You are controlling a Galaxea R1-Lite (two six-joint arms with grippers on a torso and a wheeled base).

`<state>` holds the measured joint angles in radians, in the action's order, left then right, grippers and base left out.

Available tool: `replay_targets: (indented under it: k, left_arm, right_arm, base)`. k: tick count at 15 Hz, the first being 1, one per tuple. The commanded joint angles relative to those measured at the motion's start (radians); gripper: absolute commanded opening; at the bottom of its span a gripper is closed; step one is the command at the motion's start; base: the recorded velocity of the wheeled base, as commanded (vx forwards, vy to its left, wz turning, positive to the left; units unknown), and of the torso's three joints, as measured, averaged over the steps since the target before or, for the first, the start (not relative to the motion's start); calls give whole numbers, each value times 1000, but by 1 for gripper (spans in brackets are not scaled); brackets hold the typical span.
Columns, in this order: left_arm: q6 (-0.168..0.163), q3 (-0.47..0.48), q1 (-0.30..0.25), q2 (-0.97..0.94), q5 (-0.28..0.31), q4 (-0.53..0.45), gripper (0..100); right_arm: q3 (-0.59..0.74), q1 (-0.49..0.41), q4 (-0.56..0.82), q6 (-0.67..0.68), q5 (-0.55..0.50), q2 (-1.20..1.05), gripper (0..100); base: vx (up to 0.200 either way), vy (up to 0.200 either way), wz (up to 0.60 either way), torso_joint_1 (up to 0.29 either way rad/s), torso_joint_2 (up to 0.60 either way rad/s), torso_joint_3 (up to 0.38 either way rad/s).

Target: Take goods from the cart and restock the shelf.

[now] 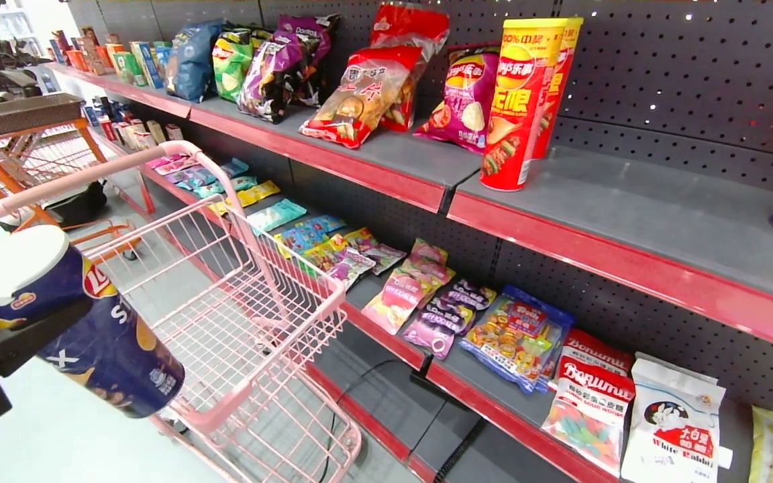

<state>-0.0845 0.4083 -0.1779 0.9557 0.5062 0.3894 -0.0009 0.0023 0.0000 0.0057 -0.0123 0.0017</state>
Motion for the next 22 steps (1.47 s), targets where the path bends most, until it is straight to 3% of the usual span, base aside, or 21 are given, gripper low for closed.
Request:
replay_targets:
  k: [1, 3, 9, 10, 11, 12, 14, 17, 22]
  left_arm:
    - [-1, 4, 0, -120, -1, -90, 0]
    - [-1, 10, 1, -152, 0, -135, 0]
    - [-5, 23, 40, -153, 2, -135, 0]
    - [-37, 20, 40, -160, 2, -138, 0]
    - [-40, 21, 40, -160, 2, -138, 0]
    - [-69, 20, 38, -164, 2, -149, 0]
    - [-72, 23, 38, -166, -3, -156, 0]
    - [-93, 21, 34, -189, -75, -156, 0]
    - [-93, 15, 35, -204, -107, -156, 0]
  right_arm:
    - [-1, 1, 0, 0, 0, 1, 100]
    - [1, 1, 0, 0, 2, 0, 100]
    - [1, 1, 0, 0, 2, 1, 100]
    - [-1, 1, 0, 0, 2, 1, 100]
    - [-1, 1, 0, 0, 2, 0, 100]
    - [-1, 1, 0, 0, 2, 1, 100]
    - [1, 1, 0, 0, 2, 1, 100]
    - [-1, 1, 0, 0, 2, 1, 100]
    - [-1, 1, 0, 0, 2, 1, 100]
  base:
    - [0, 0, 0, 168, -500, -339]
    - [0, 0, 0, 188, -527, -354]
    - [0, 0, 0, 209, -559, -351]
    - [0, 0, 0, 237, -598, -359]
    - [0, 0, 0, 212, -535, -325]
    - [0, 0, 0, 105, -251, -154]
    - [0, 0, -600, 34, -71, -44]
    - [0, 0, -600, 9, -14, -10]
    - [0, 0, -600, 8, 2, 0]
